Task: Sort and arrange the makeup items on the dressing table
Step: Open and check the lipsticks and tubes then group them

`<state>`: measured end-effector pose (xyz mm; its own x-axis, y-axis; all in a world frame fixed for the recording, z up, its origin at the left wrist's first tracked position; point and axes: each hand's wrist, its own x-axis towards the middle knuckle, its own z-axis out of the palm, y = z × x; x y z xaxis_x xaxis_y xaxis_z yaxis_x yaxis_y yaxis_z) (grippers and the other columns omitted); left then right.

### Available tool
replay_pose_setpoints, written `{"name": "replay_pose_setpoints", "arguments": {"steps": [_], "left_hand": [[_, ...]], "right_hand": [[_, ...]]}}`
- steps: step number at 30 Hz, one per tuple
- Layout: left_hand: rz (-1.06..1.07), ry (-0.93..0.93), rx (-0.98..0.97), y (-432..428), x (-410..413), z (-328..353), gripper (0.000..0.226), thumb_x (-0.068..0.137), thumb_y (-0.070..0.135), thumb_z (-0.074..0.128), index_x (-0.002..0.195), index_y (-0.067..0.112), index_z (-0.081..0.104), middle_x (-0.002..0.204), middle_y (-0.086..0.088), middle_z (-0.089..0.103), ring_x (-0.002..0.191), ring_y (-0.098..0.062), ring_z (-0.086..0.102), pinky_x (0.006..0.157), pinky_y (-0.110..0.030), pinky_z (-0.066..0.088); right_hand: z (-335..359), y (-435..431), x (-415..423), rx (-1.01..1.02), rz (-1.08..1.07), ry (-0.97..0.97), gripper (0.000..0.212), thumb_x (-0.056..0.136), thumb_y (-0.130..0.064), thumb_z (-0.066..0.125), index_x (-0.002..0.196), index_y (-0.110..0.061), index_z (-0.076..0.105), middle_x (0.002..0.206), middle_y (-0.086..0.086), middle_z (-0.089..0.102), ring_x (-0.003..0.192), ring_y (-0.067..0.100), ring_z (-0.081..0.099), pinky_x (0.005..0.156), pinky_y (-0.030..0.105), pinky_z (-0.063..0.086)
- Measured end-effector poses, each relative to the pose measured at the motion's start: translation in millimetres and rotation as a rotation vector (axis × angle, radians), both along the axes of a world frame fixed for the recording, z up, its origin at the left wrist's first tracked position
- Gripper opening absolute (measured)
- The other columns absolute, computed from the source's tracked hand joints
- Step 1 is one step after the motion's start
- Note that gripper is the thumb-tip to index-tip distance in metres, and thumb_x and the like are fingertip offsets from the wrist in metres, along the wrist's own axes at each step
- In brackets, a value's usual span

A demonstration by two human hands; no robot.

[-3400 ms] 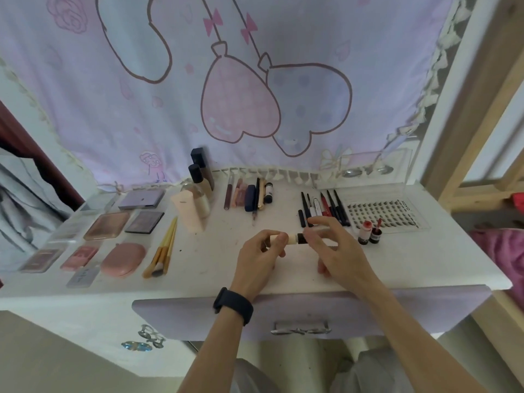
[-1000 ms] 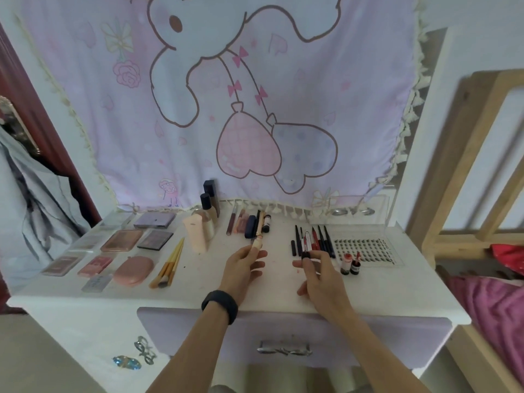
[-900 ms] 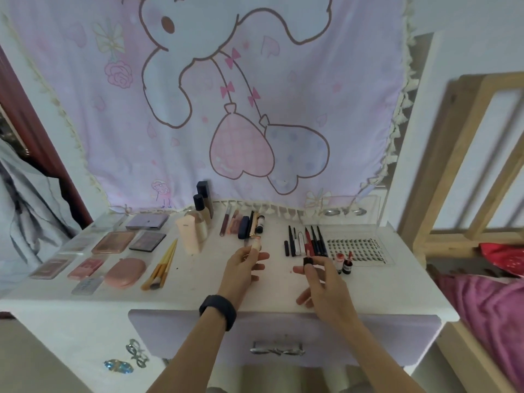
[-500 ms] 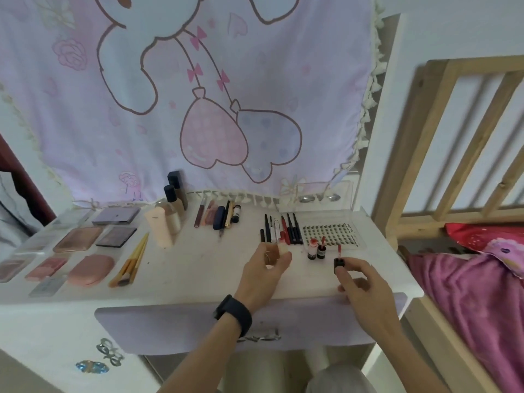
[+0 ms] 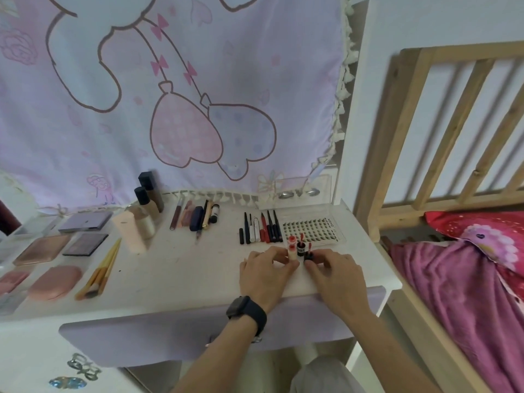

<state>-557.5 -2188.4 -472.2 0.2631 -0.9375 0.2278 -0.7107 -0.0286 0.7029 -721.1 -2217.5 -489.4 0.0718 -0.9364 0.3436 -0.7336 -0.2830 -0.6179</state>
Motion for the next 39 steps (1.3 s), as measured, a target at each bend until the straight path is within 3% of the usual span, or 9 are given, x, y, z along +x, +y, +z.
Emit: {"name": "replay_pose_setpoints", "arguments": {"steps": [4,8,13,22,39], "left_hand": [[0.039,-0.082,-0.017,-2.7,-0.5,-7.1,0.023,0.083,0.063,0.064,0.092,0.042,0.066,0.089,0.024,0.065,0.097,-0.006,0.047,0.084,-0.029,0.032],[0.053,-0.158,-0.034,-4.7,1.4,-13.1,0.031,0.082,0.063,0.065,0.097,0.036,0.072,0.087,0.021,0.058,0.097,-0.009,0.047,0.078,-0.028,0.028],[0.057,-0.149,-0.045,-4.1,1.0,-15.0,0.032,0.082,0.063,0.066,0.096,0.035,0.074,0.081,0.021,0.051,0.098,-0.011,0.048,0.082,-0.028,0.033],[0.047,-0.159,-0.047,-3.5,0.8,-14.6,0.033,0.083,0.061,0.065,0.099,0.034,0.076,0.082,0.017,0.05,0.097,-0.013,0.048,0.083,-0.031,0.036],[0.017,-0.179,0.003,-3.7,3.4,-10.9,0.035,0.085,0.062,0.063,0.103,0.035,0.076,0.087,0.014,0.056,0.099,-0.015,0.049,0.086,-0.035,0.043]], "right_hand": [[-5.0,-0.9,0.8,-0.068,-0.028,0.007,0.023,0.092,-0.044,0.067,0.109,-0.029,0.073,0.097,-0.012,0.069,0.091,0.017,0.055,0.078,0.033,0.038],[-6.5,-1.6,2.0,-0.068,-0.044,0.01,0.023,0.09,-0.045,0.069,0.105,-0.029,0.076,0.094,-0.009,0.069,0.087,0.018,0.055,0.077,0.035,0.041],[-8.5,-0.6,4.9,-0.075,-0.079,0.019,0.018,0.09,-0.045,0.068,0.099,-0.032,0.077,0.087,-0.011,0.065,0.082,0.015,0.048,0.073,0.032,0.033],[-8.1,0.2,6.8,-0.099,-0.089,0.037,0.018,0.089,-0.045,0.07,0.097,-0.033,0.079,0.08,-0.011,0.062,0.078,0.016,0.048,0.071,0.032,0.032],[-4.9,1.8,9.1,-0.022,-0.116,0.076,0.031,0.092,-0.057,0.059,0.109,-0.038,0.076,0.083,-0.013,0.059,0.083,0.014,0.045,0.074,0.031,0.03]]}}
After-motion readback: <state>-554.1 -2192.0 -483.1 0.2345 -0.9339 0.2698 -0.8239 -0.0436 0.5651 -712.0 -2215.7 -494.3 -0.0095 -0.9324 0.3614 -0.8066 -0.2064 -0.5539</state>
